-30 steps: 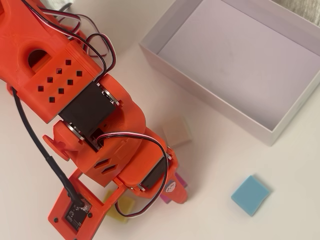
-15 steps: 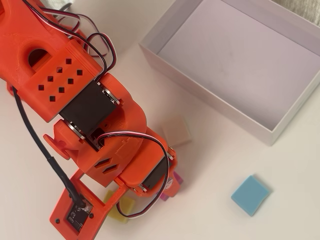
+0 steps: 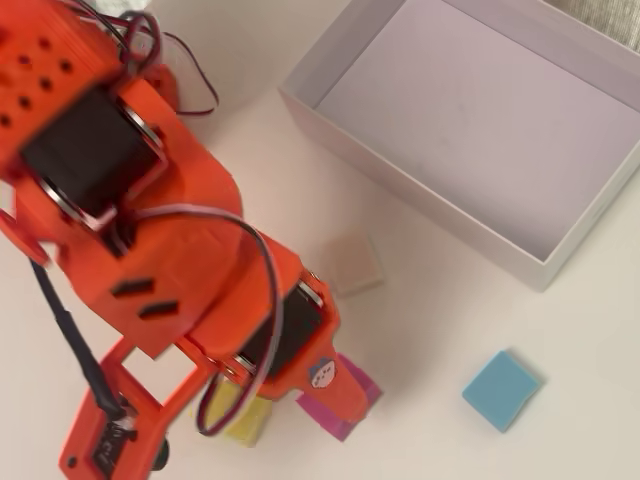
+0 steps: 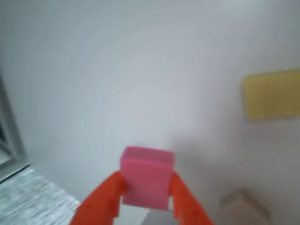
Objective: Grasp the pink cuboid and put it in the bin.
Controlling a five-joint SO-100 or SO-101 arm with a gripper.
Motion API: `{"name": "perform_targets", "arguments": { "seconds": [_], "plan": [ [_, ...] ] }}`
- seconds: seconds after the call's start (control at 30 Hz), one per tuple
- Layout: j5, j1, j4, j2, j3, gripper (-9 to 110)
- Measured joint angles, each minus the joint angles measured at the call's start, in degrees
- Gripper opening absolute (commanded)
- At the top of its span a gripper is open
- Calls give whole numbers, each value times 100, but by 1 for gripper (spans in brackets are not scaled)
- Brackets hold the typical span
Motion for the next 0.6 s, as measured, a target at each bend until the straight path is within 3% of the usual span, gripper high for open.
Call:
{"name": "perform_targets", "arguments": {
  "seconds": [0.23,0.6],
  "plan": [
    [-475,-1055,475,1441,-1011,-8],
    [-1222,-4184,1046,2259,-686,-8]
  ]
}}
